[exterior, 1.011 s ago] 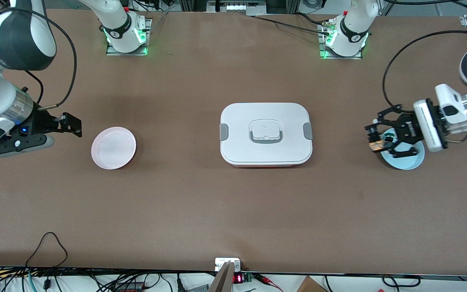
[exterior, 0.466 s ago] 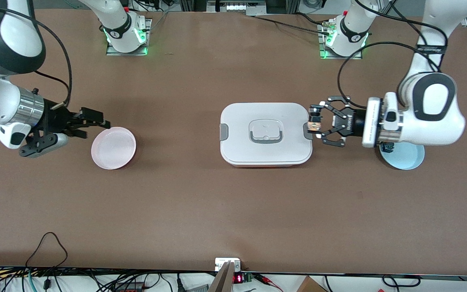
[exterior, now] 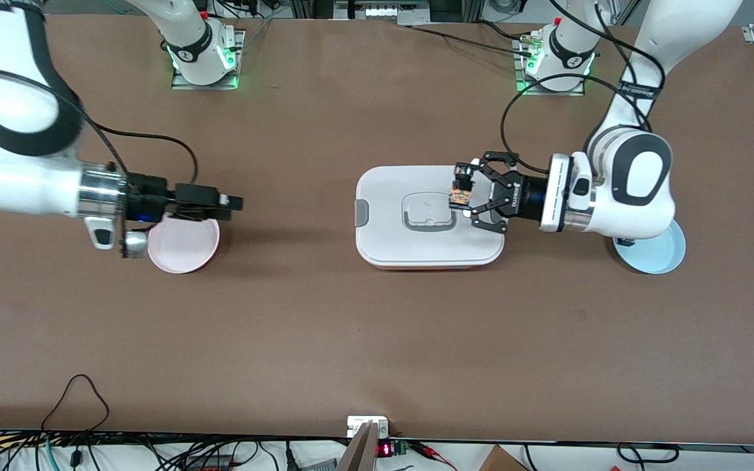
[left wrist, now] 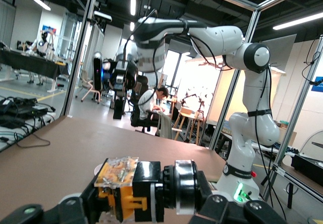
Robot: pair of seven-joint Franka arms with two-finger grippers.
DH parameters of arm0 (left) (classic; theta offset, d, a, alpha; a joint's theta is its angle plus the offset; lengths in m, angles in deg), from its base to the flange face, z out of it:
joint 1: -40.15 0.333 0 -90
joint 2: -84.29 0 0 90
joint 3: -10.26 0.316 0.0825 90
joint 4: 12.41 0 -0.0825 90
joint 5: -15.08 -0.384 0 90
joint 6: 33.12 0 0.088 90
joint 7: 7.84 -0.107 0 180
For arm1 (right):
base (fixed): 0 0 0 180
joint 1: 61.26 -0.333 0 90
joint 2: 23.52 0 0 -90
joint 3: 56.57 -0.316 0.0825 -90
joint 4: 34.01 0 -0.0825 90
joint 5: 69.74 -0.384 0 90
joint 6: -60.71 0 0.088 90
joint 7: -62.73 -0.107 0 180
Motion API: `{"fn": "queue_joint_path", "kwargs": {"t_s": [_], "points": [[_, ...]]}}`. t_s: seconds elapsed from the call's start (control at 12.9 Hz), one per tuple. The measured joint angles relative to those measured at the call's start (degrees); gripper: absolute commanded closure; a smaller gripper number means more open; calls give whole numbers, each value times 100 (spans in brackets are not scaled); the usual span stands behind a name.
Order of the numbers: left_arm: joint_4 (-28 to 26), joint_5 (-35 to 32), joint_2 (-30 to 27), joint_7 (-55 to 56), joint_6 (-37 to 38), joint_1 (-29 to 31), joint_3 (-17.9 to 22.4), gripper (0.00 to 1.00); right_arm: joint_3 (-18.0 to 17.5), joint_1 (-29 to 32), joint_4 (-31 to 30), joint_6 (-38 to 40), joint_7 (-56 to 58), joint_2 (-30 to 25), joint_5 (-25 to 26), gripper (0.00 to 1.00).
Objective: Transfer orange switch to right arm and place
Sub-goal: 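Carry the switch over the box while the right gripper reaches toward it, then grasp the orange switch with the right gripper from the left gripper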
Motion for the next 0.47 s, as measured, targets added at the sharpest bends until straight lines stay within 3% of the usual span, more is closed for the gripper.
{"fn": "queue_joint_path", "kwargs": {"t_s": [0.31,0.47], "points": [[-2,53,86,-361,0,-73,0,100,-50,-1581,-319,-2166,8,38,-2181,0],[-2,67,130,-488,2,-73,-2,100,-57,-2165,-311,-2872,8,39,-2854,0]]}}
